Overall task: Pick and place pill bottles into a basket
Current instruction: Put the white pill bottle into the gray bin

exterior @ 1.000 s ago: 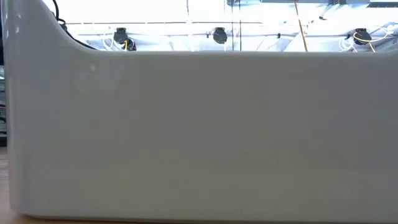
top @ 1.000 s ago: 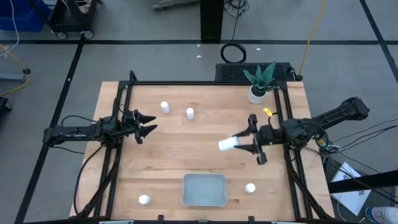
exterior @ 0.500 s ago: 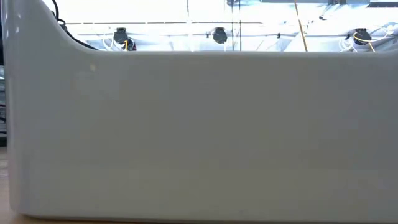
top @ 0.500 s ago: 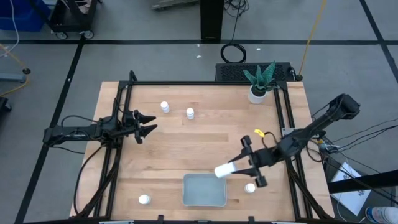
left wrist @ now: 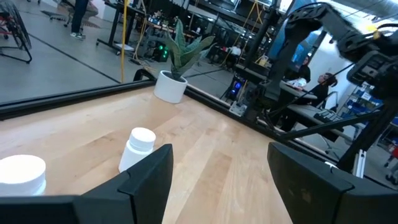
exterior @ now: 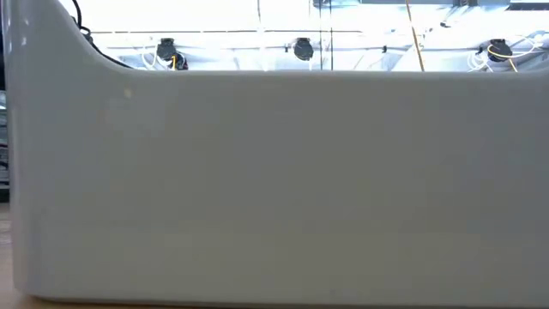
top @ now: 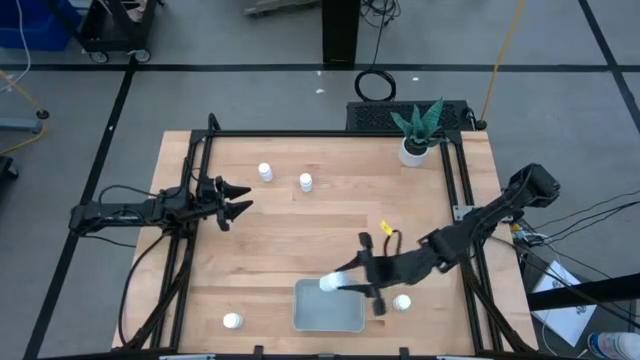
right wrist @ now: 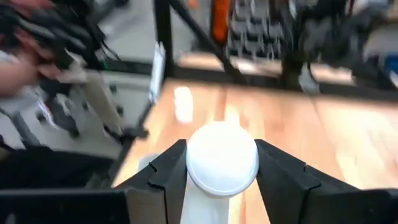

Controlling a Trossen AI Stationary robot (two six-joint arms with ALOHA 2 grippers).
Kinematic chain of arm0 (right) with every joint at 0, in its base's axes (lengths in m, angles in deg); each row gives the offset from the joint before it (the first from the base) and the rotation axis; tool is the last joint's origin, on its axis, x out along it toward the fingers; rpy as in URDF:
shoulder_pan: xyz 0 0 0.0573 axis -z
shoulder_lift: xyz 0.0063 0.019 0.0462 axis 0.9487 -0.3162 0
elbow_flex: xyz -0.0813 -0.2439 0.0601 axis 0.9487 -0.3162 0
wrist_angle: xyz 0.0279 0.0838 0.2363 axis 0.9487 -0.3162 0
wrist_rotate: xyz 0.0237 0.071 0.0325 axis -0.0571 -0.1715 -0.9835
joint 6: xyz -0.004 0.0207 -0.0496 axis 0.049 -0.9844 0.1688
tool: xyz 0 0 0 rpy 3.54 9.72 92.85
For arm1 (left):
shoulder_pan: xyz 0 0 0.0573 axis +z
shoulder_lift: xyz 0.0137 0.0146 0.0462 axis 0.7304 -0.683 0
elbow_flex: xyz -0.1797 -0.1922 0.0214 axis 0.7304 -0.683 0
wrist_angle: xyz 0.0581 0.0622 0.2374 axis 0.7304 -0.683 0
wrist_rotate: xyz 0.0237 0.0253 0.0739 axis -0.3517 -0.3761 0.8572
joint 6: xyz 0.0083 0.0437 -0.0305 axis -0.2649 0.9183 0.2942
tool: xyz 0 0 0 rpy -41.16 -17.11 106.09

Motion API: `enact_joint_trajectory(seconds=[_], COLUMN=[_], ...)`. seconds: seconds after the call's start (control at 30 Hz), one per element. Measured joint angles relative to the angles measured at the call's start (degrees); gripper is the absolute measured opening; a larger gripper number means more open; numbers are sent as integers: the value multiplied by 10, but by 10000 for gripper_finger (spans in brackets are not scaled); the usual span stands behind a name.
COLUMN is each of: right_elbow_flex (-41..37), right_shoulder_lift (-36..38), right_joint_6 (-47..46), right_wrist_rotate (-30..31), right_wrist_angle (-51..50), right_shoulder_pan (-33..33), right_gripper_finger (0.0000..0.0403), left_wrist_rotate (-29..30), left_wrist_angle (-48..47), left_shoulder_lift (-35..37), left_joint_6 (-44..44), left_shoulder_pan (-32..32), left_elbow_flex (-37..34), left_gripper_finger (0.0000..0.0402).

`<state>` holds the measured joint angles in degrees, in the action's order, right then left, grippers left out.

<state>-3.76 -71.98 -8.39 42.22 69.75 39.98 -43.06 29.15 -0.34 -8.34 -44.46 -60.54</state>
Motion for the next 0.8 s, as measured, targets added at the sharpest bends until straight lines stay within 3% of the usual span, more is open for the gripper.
enact_joint_trajectory(seconds=[0.27, 0.8], right_elbow_flex=[112, 117], right_shoulder_lift=[-84, -168], right_joint_6=[-74, -228], right_wrist_rotate=[-18, 27], right_wrist_angle=[-145, -186], right_shoulder_pan=[-7, -14], right_gripper_finger=[152, 152], left_wrist_rotate=[0, -1], left_wrist_angle=[5, 4], left_shoulder_lift=[0, 0], left_joint_6=[0, -13], left_shoulder_pan=[0, 0], left_elbow_flex=[0, 0], left_gripper_finger=[269, 269])
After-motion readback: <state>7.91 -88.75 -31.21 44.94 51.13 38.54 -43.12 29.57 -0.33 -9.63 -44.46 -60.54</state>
